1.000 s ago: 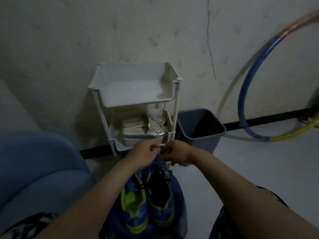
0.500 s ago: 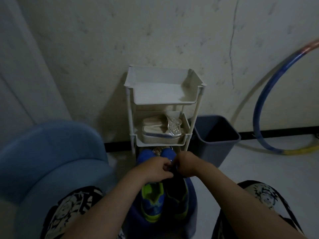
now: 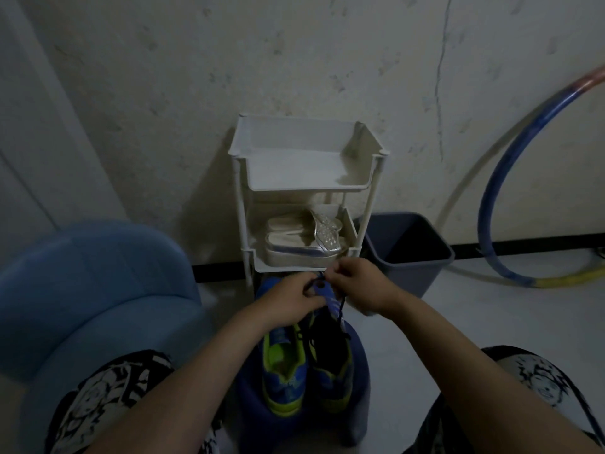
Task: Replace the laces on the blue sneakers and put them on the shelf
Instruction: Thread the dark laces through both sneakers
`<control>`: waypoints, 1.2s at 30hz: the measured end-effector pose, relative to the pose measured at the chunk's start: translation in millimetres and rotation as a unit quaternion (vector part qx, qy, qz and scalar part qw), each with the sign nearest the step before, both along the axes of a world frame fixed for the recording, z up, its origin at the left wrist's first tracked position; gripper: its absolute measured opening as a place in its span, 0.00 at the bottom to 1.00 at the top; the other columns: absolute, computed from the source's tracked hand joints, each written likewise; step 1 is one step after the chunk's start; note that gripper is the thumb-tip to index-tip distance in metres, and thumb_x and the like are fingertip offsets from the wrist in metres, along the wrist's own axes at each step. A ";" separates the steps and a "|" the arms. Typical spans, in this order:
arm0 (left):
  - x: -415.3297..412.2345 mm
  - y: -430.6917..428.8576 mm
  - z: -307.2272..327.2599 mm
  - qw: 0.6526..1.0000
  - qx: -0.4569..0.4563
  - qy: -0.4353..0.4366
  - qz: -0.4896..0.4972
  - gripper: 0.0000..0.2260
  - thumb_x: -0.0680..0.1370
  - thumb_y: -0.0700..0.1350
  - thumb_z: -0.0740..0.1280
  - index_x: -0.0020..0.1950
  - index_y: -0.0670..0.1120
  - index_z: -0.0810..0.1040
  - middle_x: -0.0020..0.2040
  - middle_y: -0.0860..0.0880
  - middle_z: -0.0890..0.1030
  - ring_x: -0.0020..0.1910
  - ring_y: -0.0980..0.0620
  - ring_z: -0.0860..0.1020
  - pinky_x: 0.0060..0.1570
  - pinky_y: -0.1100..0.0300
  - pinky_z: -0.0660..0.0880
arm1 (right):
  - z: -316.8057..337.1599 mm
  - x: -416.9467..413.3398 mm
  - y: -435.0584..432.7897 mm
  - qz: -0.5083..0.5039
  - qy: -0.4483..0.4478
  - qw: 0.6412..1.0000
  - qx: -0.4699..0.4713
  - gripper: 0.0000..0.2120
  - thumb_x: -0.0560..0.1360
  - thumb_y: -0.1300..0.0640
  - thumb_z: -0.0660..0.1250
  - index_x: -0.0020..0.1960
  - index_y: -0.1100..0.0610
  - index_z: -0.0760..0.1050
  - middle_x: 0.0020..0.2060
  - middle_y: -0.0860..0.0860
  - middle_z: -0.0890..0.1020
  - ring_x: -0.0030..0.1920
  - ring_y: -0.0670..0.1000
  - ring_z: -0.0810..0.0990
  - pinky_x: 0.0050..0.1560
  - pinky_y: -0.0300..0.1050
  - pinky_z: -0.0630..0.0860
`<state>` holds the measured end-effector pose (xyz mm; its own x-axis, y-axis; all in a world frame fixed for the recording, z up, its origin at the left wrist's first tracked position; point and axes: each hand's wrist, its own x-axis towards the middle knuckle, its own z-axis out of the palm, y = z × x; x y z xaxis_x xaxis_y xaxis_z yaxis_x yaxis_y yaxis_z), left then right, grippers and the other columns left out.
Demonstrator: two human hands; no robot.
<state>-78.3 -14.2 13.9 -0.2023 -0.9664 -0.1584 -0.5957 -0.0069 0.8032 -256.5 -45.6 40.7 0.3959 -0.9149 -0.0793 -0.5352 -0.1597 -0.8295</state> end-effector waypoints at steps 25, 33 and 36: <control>57.3 23.1 64.8 0.992 0.082 -0.091 0.007 0.06 0.76 0.50 0.70 0.46 0.49 0.84 0.47 0.51 0.83 0.49 0.52 0.80 0.55 0.54 0.76 | 24.3 6.1 16.1 -0.140 -0.125 0.981 0.048 0.06 0.76 0.59 0.69 0.45 0.62 0.79 0.34 0.55 0.78 0.33 0.54 0.75 0.31 0.47 0.75; 46.7 29.7 71.4 0.998 -0.004 0.019 0.062 0.15 0.75 0.64 0.66 0.44 0.56 0.85 0.46 0.59 0.84 0.49 0.61 0.80 0.51 0.62 0.75 | 25.6 26.0 24.1 -0.073 -0.117 0.989 0.047 0.08 0.76 0.64 0.68 0.55 0.59 0.75 0.40 0.54 0.81 0.35 0.49 0.76 0.35 0.37 0.74; 28.7 35.3 61.9 0.999 0.048 0.006 0.000 0.21 0.73 0.68 0.63 0.52 0.55 0.85 0.51 0.56 0.84 0.53 0.58 0.80 0.59 0.57 0.73 | 29.1 34.1 26.0 -0.045 -0.128 0.990 0.045 0.13 0.75 0.68 0.65 0.58 0.58 0.70 0.45 0.58 0.80 0.35 0.47 0.78 0.35 0.41 0.77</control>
<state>-49.6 21.1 75.9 -0.2050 -0.9470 -0.2472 -0.5859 -0.0836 0.8061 -222.4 -19.5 69.8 0.3300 -0.9414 -0.0705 -0.3153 -0.0395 -0.9482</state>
